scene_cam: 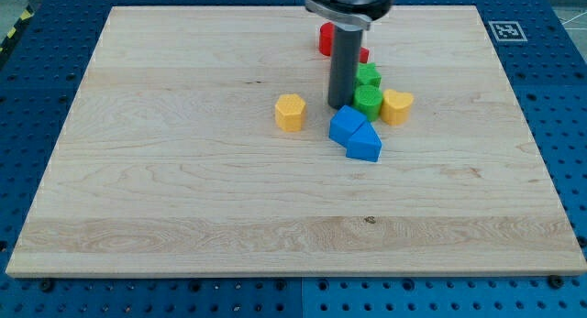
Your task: Slide the red star right a bit
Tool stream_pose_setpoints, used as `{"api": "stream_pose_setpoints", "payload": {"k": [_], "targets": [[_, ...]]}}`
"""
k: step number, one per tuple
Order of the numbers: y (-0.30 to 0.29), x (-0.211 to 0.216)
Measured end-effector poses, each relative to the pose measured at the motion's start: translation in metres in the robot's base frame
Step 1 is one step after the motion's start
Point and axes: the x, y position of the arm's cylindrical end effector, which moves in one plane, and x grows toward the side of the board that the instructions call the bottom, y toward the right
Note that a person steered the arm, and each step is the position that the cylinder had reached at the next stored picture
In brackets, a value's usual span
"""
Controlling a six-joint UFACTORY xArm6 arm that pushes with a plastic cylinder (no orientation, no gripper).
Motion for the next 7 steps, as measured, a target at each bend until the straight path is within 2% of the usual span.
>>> {"api": "stream_pose_setpoints", "payload": {"k": [2, 3, 4, 6, 7], "targets": [[0.002, 0.0], [-0.026, -0.003], [-0.037, -0.058], [-0.022, -0.091], [-0.022, -0.091]]}}
